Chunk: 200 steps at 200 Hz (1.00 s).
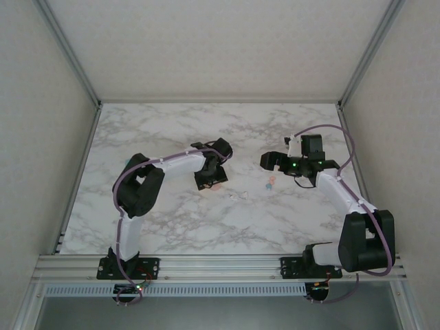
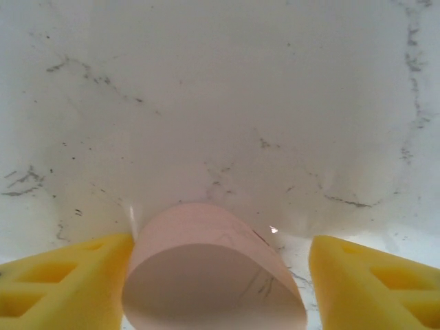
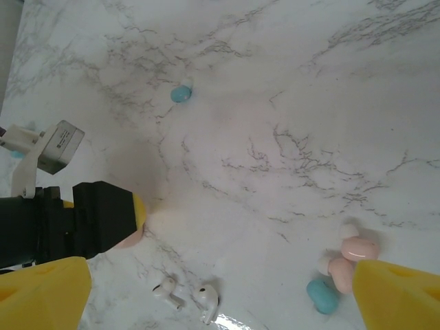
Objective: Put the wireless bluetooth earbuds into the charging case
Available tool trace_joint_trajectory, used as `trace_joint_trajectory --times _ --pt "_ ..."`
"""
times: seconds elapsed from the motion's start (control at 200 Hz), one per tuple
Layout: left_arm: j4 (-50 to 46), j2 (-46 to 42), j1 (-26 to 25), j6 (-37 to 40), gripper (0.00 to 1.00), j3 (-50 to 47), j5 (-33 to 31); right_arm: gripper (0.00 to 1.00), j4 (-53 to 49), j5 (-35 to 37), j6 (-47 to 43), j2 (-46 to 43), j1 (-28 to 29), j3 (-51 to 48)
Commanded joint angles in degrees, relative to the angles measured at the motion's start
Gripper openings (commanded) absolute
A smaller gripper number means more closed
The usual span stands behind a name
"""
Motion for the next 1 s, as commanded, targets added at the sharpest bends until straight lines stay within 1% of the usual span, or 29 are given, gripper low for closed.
trace_joint_trajectory --times 0.0,0.04,0.095,0.145,0.21,0.27,0.335,0.4,0.46,0.551,0.626,0.686,0.736,0.801,0.891,0.996 --pt "-0.8 -4.2 0.7 -0.7 0.76 -0.2 -3.0 0.96 1.2 0.0 -1.5 -0.5 0.8 0.1" --pt "0.1 -5.7 0.7 0.0 0.79 -0.5 -3.9 0.96 1.6 0.1 -1.9 -0.6 1.0 0.1" --pt "2.3 -8.5 0.6 0.5 0.81 -2.2 -6.0 0.93 2.5 0.4 -2.3 -0.6 1.7 0.0" --pt "5.3 -11.8 0.7 0.9 0.86 -5.4 -8.3 0.88 3.7 1.5 -3.1 -0.6 2.6 -0.1" --pt "8.7 -17.0 0.9 1.2 0.89 -10.0 -12.1 0.84 5.0 2.4 -4.9 -0.3 4.2 -0.2" --pt "12.1 -22.3 1.6 2.2 0.92 -14.4 -15.5 0.81 7.1 4.0 -7.6 0.0 6.3 -0.6" --pt "14.1 -28.2 2.6 2.9 0.97 -19.0 -20.2 0.80 10.6 4.7 -11.0 0.4 8.3 -2.1" --pt "17.8 -34.2 4.5 4.9 0.99 -24.5 -23.0 0.76 15.1 4.5 -16.1 1.1 12.0 -3.8" --pt "21.3 -40.2 6.5 7.1 1.00 -29.4 -25.2 0.76 18.6 5.6 -21.0 2.5 16.0 -4.9" --pt "27.8 -48.2 9.5 11.3 1.00 -36.4 -27.3 0.76 24.0 7.6 -26.3 6.5 22.1 -5.7" --pt "31.8 -52.9 12.0 14.3 1.00 -40.3 -28.5 0.76 26.1 9.2 -28.8 10.0 25.8 -5.2" --pt "35.5 -55.7 12.8 18.7 1.00 -43.4 -30.3 0.75 28.4 11.3 -31.2 12.9 28.4 -5.0" --pt "39.8 -57.7 12.9 23.0 1.00 -46.1 -30.6 0.76 30.8 11.6 -32.4 15.0 29.3 -5.3" --pt "43.2 -60.3 13.0 26.4 1.00 -48.8 -30.8 0.76 32.5 10.6 -34.7 17.6 30.3 -4.8" --pt "44.9 -62.8 13.3 28.3 1.00 -51.0 -30.3 0.78 33.2 10.8 -36.7 20.6 31.5 -3.4" --pt "46.3 -64.4 13.5 28.8 1.00 -52.7 -29.7 0.79 33.8 10.0 -38.0 24.3 31.9 -1.9"
